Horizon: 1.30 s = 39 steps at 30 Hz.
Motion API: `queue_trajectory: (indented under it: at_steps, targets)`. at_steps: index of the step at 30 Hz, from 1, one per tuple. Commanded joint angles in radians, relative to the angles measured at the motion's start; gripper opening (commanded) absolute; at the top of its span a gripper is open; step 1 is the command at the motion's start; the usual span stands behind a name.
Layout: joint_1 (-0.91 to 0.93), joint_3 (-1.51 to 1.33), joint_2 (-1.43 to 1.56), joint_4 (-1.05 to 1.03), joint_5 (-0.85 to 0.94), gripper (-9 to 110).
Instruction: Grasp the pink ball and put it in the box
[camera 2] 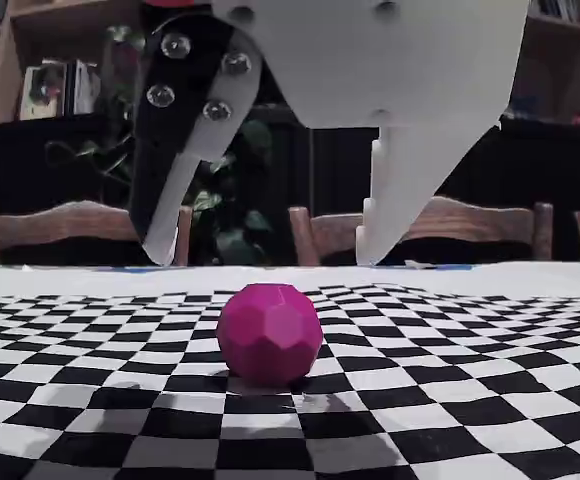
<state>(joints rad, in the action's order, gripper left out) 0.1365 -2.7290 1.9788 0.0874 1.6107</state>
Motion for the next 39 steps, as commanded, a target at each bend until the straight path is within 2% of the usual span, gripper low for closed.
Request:
queue_trajectory:
  at_steps: [1, 39]
  targets:
    - [-0.002, 0.054, -0.017, 0.015, -0.006, 29]
    - [-0.002, 0.255, -0.287, 0.015, 0.0, 29]
